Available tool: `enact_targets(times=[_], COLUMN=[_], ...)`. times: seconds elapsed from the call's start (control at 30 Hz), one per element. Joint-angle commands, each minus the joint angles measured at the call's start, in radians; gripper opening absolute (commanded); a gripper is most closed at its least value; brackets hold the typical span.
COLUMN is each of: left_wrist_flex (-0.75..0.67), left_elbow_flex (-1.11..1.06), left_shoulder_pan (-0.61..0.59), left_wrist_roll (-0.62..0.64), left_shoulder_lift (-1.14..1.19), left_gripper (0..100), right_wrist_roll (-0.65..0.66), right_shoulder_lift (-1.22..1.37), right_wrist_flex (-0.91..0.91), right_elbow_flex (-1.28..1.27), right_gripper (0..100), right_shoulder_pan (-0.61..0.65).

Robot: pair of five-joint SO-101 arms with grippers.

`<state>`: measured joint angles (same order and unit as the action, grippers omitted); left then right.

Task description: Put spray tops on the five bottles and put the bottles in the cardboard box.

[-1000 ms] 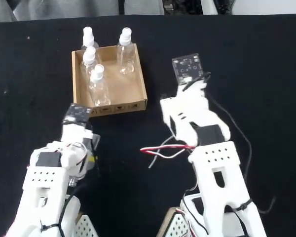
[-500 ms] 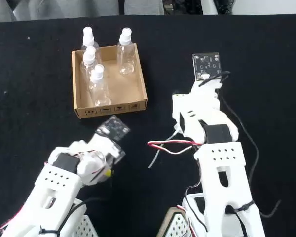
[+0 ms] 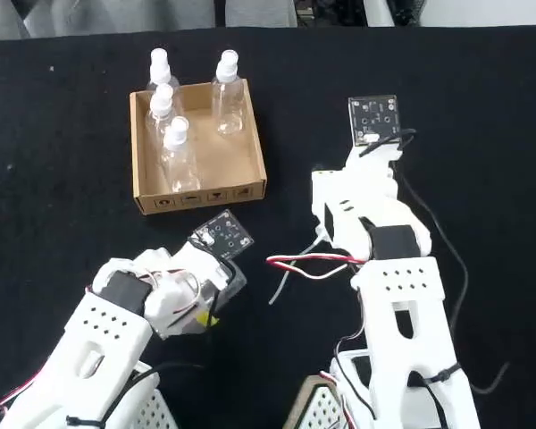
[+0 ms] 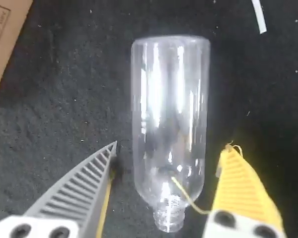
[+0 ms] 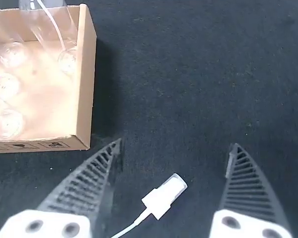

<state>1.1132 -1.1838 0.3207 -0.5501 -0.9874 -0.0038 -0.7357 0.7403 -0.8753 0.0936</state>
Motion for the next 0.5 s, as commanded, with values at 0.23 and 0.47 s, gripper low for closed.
enact_targets(times=[0.23, 0.47], left_wrist_flex=[0.158, 0.344], left_elbow_flex=[0.186, 0.323], left_shoulder_pan=[0.005, 0.005], left_wrist_roll=[0.068, 0.143], left_shoulder_lift=[-0.020, -0.018], left_gripper=[30, 30], right_wrist_roll=[-0.006, -0.003], right_shoulder_lift=[-0.041, -0.041], right_wrist_flex=[-0.032, -0.032], right_elbow_flex=[0.010, 0.008], right_gripper=[27.9, 27.9], right_shoulder_pan=[-0.021, -0.020])
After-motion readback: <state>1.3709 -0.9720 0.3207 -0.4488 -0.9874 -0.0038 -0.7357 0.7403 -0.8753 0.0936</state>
